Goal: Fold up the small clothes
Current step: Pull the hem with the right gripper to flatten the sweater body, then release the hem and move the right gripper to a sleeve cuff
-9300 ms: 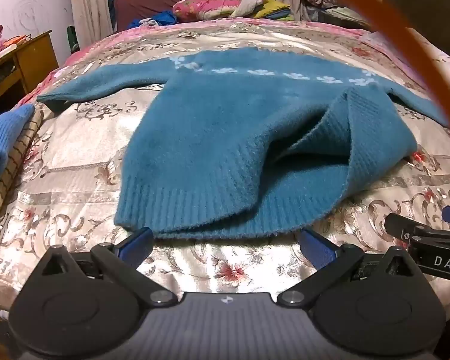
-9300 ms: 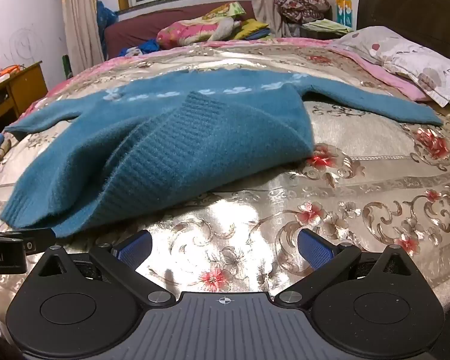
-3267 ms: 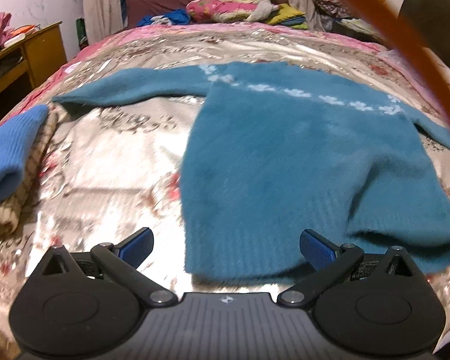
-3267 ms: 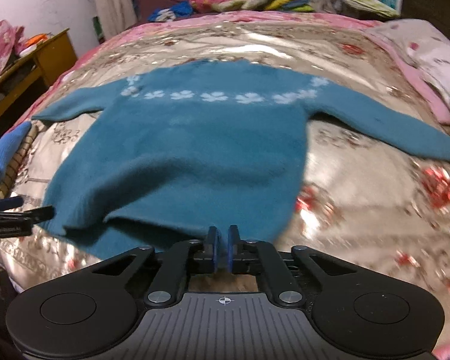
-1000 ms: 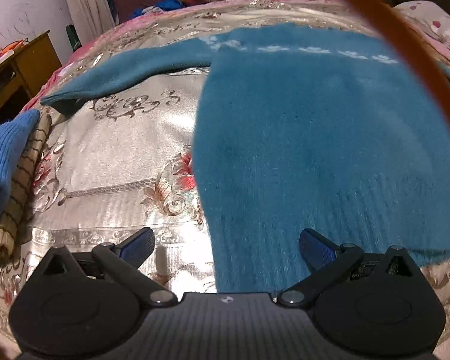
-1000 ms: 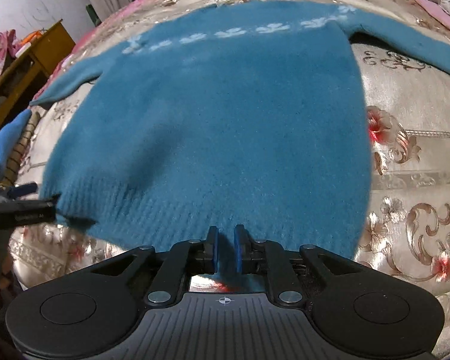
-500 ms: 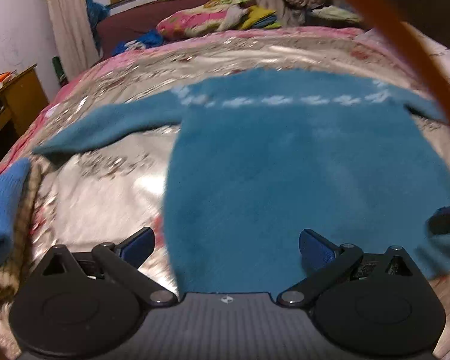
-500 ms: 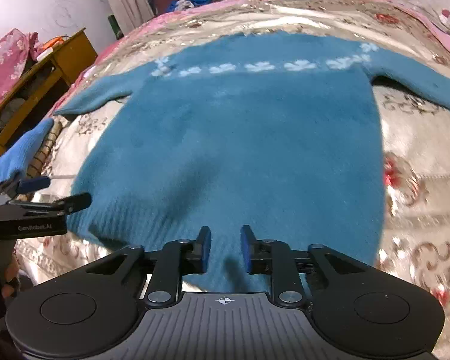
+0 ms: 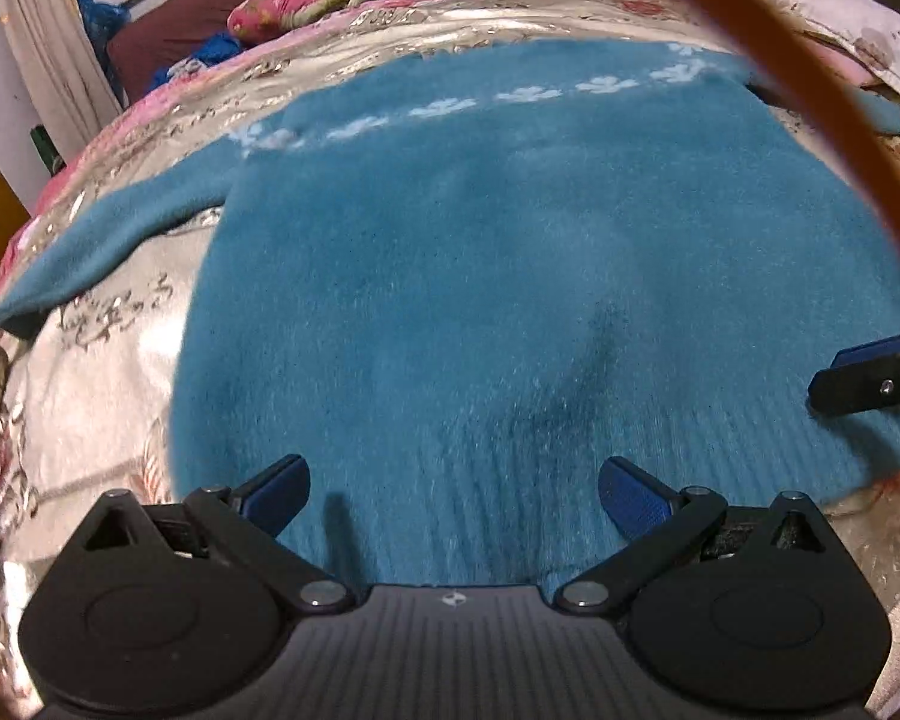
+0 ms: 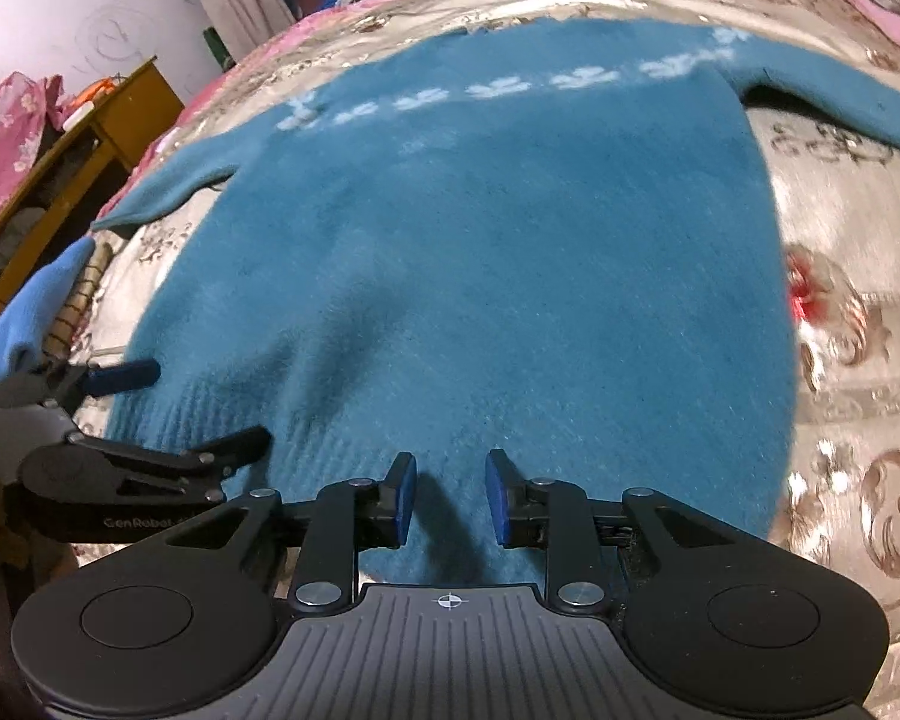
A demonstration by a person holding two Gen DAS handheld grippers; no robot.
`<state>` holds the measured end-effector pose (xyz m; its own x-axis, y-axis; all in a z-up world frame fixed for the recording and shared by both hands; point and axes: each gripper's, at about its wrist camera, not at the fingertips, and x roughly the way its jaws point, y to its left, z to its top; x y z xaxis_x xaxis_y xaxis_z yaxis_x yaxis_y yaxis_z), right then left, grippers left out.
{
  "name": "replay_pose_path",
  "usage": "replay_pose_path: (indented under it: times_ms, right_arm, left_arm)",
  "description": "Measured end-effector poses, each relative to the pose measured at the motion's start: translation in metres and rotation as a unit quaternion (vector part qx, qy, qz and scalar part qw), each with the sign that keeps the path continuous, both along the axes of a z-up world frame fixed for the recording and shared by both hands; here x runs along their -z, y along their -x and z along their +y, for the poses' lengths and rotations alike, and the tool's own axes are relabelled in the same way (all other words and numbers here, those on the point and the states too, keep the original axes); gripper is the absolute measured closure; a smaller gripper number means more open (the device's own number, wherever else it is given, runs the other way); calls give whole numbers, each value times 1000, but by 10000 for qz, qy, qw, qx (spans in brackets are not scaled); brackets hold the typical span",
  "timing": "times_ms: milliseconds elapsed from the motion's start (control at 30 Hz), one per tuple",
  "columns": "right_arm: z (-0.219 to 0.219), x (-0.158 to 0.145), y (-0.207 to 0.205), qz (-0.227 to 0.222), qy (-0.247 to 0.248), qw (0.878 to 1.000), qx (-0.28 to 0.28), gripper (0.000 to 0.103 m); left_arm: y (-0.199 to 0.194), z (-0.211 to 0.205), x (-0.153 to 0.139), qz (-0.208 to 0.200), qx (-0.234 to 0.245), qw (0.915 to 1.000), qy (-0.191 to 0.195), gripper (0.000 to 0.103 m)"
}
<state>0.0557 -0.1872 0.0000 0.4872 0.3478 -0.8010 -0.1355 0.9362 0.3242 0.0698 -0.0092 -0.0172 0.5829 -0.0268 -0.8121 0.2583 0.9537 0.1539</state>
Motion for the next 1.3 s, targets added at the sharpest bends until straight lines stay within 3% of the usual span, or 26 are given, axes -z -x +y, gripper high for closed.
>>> replay_pose_path:
  times_ms: [167,467,900,1133,1300]
  right_arm:
    - [-12,-6,2,-45,-87,9999,94,77]
    - [-58,-23,-9,-358,-410,9964,656,74]
    - [-112,-16,-35,-475,-413,9893,1318,73]
    - [-152,-11,-57,-614,-386,9801,1847,73]
    - [-194,-6,-68,-675,-533,9647,2490,72]
  left_arm:
    - [2,-1,-9,109,28,9999,11,0]
    - [-15,-40,-37,-274,425,9987,59,0]
    - [-63,-104,-36,-333,787,9963,16,0]
    - [-90,-142,-32,-357,972,9946,47,0]
    - [-106,-167,-30,-366,1127,9929,101,0]
